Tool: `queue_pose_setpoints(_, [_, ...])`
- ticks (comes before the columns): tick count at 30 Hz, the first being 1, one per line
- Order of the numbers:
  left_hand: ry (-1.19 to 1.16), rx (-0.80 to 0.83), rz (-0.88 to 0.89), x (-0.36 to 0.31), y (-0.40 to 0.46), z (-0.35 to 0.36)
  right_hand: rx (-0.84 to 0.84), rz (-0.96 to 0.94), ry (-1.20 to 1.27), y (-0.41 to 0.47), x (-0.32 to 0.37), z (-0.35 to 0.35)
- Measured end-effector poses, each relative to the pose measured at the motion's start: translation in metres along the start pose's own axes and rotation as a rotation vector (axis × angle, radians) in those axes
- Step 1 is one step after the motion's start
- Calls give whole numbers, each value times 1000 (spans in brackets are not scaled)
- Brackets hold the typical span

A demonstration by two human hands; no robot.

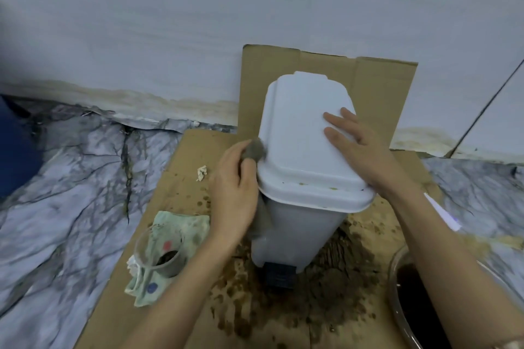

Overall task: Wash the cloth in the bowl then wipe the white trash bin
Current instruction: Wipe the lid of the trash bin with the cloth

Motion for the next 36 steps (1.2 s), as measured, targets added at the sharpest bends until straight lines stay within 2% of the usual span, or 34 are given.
queue_pose_setpoints(3, [-26,10,58,-4,9,3,-3,7,4,2,1,-3])
queue_pose_setpoints(6, [-21,-54,123,-17,-34,13,-12,9,21,3,0,-4])
queue_pose_setpoints(10, [295,10,510,-22,-77,27,-29,-7,51,1,-1,-1])
queue_pose_setpoints(14, [517,66,670,-29,-49,33,-19,-27,98,-1,-2,1])
queue_pose_setpoints(16, [520,54,606,-34,-26,32,-15,-21,133,-1,-3,2])
queue_pose_setpoints(19, [437,55,344,-30,5,22,2,-13,162,-1,-4,2])
queue_pose_setpoints(21, [525,203,241,-38,16,24,6,-15,175,-2,-3,1])
queue_pose_setpoints(23, [685,374,263,-55,22,40,6,-23,175,-4,-2,-1])
queue_pose_setpoints(25, [701,482,271,-70,29,58,15,-27,180,-3,-4,0])
queue_pose_setpoints(27, [448,552,173,-79,39,59,-44,0,220,-5,-7,0])
queue_pose_setpoints(28, [250,545,82,-82,44,50,-149,1,208,-9,-7,-1])
queue_pose_setpoints(29, [67,477,-6,-82,49,37,-284,-19,176,-16,-4,-3])
queue_pose_setpoints(30, [-50,363,-19,-81,56,22,-402,-62,137,-26,2,-5])
queue_pose_setpoints(31, [-104,267,-27,-77,63,10,-451,-121,106,-37,13,-5])
queue_pose_setpoints(33, [-246,263,-124,-63,67,5,-287,-252,-69,-58,37,8])
queue_pose_setpoints(35, [-371,375,-189,-55,63,20,-112,-363,-432,-70,45,31])
queue_pose_setpoints(36, [-364,428,-181,-54,58,27,-107,-407,-538,-72,39,39])
Point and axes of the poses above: each hand's wrist, its own y-axis towards the middle knuckle, its own z-axis out of the palm, x = y × z, the point moved 2 cm from there along y, towards the middle knuckle, and after that the axes turned 9 degrees about z, right-handed, at the moved point
